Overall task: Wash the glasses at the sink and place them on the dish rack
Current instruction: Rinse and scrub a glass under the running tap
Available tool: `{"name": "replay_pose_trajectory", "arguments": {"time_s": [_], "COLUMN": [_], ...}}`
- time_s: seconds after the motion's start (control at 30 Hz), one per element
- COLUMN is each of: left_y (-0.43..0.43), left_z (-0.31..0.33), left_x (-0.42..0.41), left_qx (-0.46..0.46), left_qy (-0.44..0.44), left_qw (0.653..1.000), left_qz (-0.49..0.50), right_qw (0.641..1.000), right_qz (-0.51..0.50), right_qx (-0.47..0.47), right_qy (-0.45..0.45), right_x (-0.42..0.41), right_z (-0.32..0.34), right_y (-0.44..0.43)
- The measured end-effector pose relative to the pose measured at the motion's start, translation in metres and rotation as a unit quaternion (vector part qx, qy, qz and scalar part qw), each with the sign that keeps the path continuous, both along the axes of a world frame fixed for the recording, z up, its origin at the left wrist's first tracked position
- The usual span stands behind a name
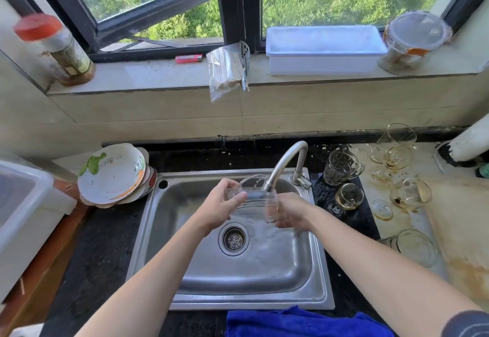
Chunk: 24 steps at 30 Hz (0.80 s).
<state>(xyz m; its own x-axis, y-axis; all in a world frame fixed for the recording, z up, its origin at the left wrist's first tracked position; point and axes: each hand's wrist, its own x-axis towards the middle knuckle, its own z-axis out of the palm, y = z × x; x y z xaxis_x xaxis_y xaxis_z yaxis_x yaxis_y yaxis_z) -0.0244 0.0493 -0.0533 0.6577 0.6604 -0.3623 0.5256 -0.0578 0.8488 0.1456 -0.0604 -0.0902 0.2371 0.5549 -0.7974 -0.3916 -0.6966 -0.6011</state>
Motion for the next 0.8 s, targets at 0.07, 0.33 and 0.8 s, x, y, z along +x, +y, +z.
{"name": "replay_pose_trajectory", "arguments": {"time_s": [0.07,0.33,0.8], "left_y": [0.003,0.011,0.001], "left_z": [0.0,-0.02,-0.064], "left_x": [-0.002,0.0,0.05], "left_qx": [-0.01,-0.268,-0.411], "left_qy": [-0.019,-0.054,-0.053], "left_qw": [1.0,0.956,0.878], "left_qz": [-0.01,0.104,0.241], "right_qw": [0.999,0.986,0.967], "right_qz": [0.027,-0.003,0.05], "right_qx": [-0.01,0.078,0.116], "right_qy": [0.031,-0.148,-0.223], "right_x": [-0.004,-0.003,0.008], "right_z": [-0.003,0.005,0.016], "right_y": [-0.002,-0.008,-0.022]}}
